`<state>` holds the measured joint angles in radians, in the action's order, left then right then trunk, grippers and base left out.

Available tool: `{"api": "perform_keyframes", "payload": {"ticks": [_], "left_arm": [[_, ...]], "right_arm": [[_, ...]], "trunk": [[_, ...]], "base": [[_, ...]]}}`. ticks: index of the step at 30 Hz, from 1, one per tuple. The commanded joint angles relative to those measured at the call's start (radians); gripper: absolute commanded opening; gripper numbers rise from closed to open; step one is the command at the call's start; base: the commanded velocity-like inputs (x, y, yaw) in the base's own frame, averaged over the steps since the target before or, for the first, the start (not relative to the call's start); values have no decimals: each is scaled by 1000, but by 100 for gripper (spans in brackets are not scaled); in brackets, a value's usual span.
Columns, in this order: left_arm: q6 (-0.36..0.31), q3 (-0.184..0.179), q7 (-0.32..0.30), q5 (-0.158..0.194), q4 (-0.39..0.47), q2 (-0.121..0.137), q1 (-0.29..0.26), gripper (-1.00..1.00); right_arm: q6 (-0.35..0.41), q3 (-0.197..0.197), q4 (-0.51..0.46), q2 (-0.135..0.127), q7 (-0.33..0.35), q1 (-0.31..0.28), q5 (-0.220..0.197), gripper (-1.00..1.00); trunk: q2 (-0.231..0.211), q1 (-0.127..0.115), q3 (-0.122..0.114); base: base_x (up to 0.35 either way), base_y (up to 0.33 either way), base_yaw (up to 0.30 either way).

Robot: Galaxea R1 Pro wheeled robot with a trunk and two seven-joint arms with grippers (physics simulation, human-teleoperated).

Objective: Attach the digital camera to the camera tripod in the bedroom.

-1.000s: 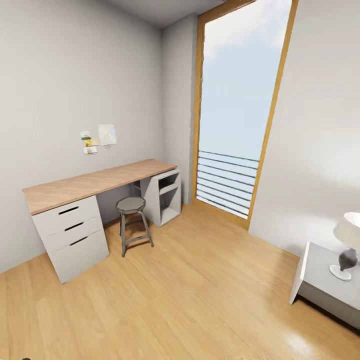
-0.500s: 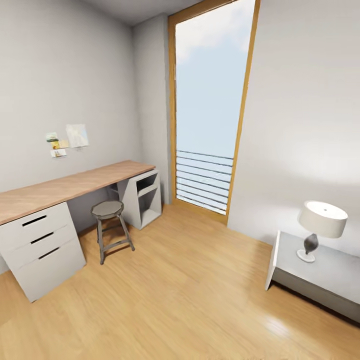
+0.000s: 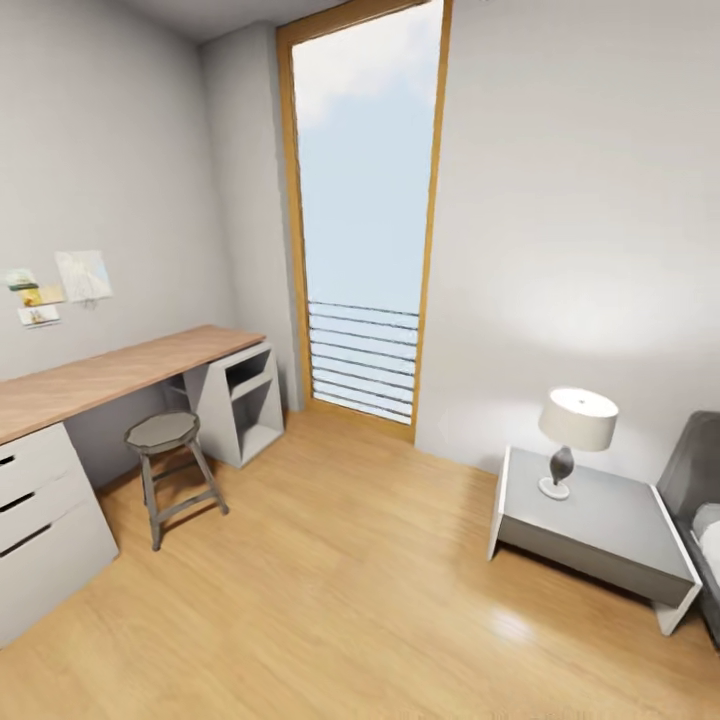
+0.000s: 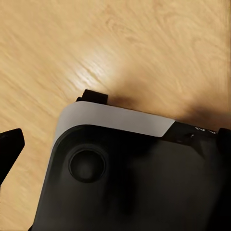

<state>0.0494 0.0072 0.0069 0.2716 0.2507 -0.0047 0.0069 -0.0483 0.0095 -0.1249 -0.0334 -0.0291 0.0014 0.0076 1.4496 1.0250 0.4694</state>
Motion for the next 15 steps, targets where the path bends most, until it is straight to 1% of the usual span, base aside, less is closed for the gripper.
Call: {"api": "perform_keyframes", "payload": {"ticks": [1, 10, 15], "left_arm": [[1, 0, 1, 5, 2, 0, 1, 100], [1, 2, 2, 15, 1, -1, 1, 100], [1, 2, 2, 29, 0, -1, 0, 100]], "right_arm": [[-3, 1, -1, 0, -3, 0, 1, 100], [-7, 1, -1, 3, -3, 0, 2, 100], [-8, 1, -1, 3, -3, 0, 0, 100]], "trunk": [[0, 0, 1], [0, 0, 1], [0, 0, 1]], "base": [[0, 0, -291], [0, 0, -291], [0, 0, -291]]}}
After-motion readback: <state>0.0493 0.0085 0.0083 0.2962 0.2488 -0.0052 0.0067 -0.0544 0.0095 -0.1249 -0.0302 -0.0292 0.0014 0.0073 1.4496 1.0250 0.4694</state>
